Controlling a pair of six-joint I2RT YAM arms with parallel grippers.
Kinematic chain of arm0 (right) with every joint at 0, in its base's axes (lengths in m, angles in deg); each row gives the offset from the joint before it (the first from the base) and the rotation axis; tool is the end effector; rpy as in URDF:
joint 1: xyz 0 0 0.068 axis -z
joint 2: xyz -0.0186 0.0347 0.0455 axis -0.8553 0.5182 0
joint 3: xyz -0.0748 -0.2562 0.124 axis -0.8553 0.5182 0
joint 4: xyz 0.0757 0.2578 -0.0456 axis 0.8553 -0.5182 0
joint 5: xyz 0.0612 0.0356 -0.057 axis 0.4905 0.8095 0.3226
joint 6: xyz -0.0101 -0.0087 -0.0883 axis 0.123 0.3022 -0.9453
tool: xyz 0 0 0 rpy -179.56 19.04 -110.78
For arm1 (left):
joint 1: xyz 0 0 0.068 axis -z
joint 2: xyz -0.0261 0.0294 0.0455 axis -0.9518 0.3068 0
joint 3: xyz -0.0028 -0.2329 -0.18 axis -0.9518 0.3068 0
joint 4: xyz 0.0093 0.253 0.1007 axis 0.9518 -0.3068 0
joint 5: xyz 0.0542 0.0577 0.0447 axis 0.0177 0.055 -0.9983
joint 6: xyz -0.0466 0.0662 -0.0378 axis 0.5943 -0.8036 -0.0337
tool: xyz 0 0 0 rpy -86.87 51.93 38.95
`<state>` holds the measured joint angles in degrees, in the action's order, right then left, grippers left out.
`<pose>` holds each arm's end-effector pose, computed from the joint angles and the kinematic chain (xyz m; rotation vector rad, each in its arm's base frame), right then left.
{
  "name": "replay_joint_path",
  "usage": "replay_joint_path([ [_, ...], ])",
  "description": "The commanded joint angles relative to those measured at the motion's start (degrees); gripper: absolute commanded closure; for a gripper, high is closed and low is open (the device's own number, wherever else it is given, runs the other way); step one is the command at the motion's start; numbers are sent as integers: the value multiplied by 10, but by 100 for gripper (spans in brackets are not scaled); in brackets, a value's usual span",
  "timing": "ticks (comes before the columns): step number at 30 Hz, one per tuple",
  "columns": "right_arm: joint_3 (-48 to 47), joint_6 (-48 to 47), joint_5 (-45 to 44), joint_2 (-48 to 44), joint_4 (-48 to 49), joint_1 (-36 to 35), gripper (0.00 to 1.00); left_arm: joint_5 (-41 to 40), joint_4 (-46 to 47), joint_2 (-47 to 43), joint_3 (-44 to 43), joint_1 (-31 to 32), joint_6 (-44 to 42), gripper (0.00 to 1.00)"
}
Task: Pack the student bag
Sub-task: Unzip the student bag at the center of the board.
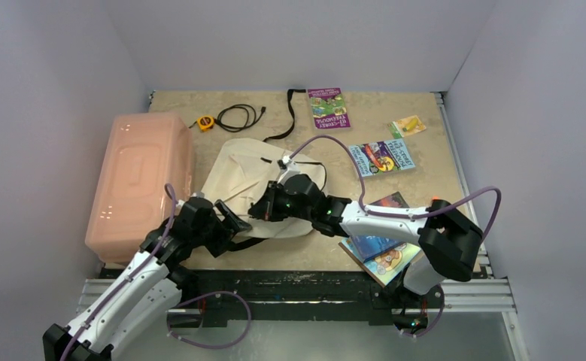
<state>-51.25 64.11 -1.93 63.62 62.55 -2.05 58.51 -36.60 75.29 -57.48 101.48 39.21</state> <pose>0.1955 0.3534 0.2444 -0.1393 2.1854 1.2805 0.1265 -0.0779 0.1850 -0.9926 2.4744 -0.8016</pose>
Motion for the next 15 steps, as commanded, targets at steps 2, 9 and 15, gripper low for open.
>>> replay_joint_path([
  [2,3,35,37,-20,78,5,100,-33,63,-4,15,2,-16,40],
  [9,39,5,53,-47,67,19,100,-121,15,5,-25,2,-67,89],
  [15,100,-37,60,-118,32,59,100,-158,0,-29,-11,2,-54,100],
])
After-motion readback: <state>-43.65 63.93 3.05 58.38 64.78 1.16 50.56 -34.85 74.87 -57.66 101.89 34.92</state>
